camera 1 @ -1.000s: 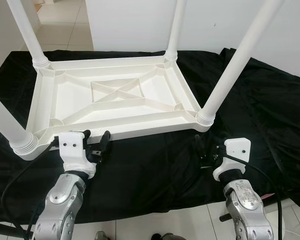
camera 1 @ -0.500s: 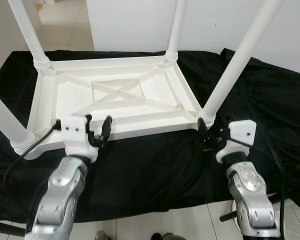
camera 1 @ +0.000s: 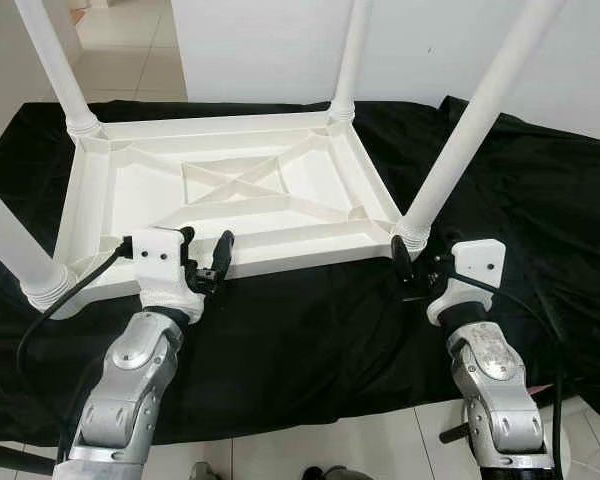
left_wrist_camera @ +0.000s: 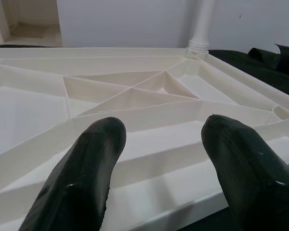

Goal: Building children table

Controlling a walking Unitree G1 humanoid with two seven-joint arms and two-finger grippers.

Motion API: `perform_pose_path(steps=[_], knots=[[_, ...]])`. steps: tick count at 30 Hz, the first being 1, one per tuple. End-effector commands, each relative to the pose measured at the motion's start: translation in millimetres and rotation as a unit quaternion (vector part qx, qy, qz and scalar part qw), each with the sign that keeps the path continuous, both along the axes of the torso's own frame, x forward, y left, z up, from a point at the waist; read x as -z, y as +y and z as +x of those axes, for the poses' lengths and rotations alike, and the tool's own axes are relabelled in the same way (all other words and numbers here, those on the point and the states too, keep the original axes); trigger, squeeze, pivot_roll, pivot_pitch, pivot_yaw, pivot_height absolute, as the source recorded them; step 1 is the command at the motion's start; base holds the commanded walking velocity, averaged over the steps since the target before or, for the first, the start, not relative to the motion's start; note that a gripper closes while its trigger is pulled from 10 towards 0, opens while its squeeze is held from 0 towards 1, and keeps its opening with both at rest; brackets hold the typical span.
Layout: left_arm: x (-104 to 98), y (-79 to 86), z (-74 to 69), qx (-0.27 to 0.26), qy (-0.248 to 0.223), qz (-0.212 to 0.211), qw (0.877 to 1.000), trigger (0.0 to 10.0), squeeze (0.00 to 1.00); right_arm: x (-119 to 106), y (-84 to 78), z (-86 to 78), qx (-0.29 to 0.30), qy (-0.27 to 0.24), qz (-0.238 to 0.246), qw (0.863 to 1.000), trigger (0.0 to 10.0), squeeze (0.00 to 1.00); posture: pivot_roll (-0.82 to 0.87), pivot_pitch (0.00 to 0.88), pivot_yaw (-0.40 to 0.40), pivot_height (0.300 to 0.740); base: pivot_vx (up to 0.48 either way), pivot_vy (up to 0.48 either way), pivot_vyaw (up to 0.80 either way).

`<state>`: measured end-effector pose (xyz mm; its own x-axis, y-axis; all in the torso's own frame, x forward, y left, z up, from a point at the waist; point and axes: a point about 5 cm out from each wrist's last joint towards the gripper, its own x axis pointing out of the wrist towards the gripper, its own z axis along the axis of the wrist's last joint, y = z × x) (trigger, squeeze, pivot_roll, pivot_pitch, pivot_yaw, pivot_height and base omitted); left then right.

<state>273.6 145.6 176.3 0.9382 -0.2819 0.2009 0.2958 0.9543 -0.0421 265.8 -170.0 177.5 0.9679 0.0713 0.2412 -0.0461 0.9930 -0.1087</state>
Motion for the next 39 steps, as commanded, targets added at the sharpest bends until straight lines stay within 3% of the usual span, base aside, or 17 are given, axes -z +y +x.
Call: perform_pose_path(steps=[1,12,23,28,39], knots=[[2,-8.8,-0.3,0.066,-0.001,0.010,0.998,10.0,0.00,1,-3.5,3.1,0.000,0.001,0.005,1.000,10.0,0.00,-0.05,0.119,-0.018,0.740,0.000,0.000,0.00],[3,-11.1,4.3,0.097,0.006,0.036,0.995,10.0,0.00,-3,-12.1,16.6,0.008,-0.006,-0.008,1.000,10.0,0.00,-0.06,0.124,0.011,0.740,0.000,0.000,0.00],[13,-27.8,2.2,0.159,0.023,0.053,0.986,10.0,0.00,3,-20.9,36.8,0.037,0.003,0.000,0.999,10.0,0.00,-0.06,0.134,0.012,0.740,0.000,0.000,0.00],[12,-33.3,-1.7,0.176,0.025,0.043,0.983,10.0,0.00,3,-21.3,53.5,0.026,0.006,-0.004,1.000,10.0,0.00,-0.05,0.140,0.007,0.740,0.000,0.000,0.00],[5,-31.8,3.8,0.158,0.012,0.043,0.986,10.0,0.00,7,-13.9,89.4,-0.045,0.030,-0.042,0.998,10.0,0.00,-0.03,0.150,0.004,0.740,0.000,0.000,0.00]])
